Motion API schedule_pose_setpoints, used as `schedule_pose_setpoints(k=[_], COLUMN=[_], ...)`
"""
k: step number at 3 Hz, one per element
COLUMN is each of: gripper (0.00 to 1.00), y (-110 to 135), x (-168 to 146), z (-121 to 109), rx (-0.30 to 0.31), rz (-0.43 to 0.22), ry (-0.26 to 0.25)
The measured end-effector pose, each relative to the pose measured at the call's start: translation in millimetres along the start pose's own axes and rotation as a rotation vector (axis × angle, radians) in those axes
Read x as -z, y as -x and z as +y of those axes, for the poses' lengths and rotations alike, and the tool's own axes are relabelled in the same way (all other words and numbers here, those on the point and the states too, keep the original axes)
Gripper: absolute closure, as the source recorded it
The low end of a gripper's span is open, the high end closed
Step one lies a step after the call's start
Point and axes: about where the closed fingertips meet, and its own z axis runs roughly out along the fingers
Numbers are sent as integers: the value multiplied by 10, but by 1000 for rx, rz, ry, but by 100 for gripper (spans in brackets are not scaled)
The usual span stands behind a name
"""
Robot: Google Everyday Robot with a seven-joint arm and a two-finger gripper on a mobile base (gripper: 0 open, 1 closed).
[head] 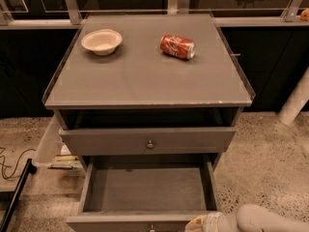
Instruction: Close middle drawer
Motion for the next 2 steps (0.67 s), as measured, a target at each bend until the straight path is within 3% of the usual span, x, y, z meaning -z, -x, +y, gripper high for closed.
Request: schedule_pose_setpoints(k=[1,2], gripper=[83,59], y=[-7,-7], x=[-19,-19], z=[-9,-9], rx=[-1,-1], rz=[0,0], ry=[-5,-5])
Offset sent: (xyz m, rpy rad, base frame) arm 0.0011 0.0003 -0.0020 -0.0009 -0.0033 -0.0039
